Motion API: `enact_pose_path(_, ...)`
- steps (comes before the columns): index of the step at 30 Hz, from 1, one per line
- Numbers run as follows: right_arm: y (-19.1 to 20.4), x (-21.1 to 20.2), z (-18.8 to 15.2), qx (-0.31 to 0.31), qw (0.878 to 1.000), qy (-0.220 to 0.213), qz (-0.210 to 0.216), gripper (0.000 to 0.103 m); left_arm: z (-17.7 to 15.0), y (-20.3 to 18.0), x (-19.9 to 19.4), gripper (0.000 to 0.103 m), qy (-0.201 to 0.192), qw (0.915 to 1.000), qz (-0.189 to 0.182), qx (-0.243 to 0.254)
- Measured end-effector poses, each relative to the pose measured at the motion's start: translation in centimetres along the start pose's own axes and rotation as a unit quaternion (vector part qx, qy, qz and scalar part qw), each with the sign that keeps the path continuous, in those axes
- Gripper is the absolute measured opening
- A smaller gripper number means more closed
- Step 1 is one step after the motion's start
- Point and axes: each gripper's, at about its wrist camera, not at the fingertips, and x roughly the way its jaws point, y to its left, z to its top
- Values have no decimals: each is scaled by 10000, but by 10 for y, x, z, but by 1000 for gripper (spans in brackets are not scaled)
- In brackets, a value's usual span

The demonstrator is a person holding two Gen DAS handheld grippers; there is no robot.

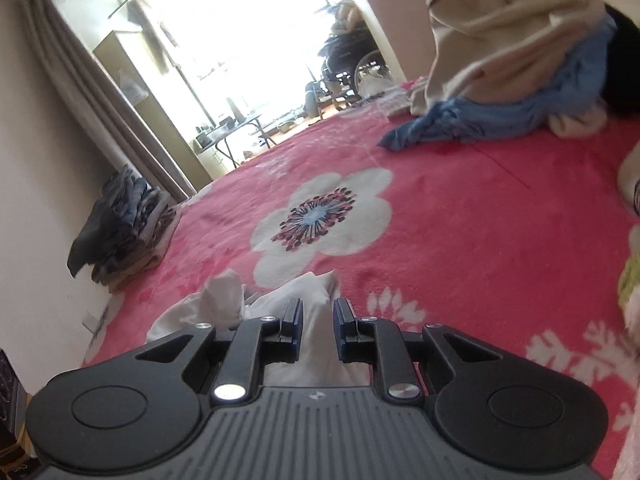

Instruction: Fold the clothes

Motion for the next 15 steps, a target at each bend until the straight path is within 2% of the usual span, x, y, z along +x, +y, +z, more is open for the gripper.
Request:
enact_pose_path(5, -11, 1, -1, 279, 9996, -45, 83, 19, 28, -5, -8, 1, -688, 9976, 94, 8)
enact_pose_path(8, -17, -1, 0, 401, 9991, -107, 16, 19, 24, -33, -9, 1, -929, 9930, -189, 705)
enact_pose_path(10, -21, -4, 1, 468, 9987, -157, -87, 19, 4, -54, 1, 1, -653, 9886, -427, 1285)
enact_pose_path(12, -25, -9, 3, 529, 9981, -259, -158, 19, -21, -67, 14, 1, -266, 9841, -511, 1680)
enact_pose_path(15, -26, -15, 6, 493, 9978, -426, -154, 19, -34, -67, 18, 4, -52, 9834, -519, 1741)
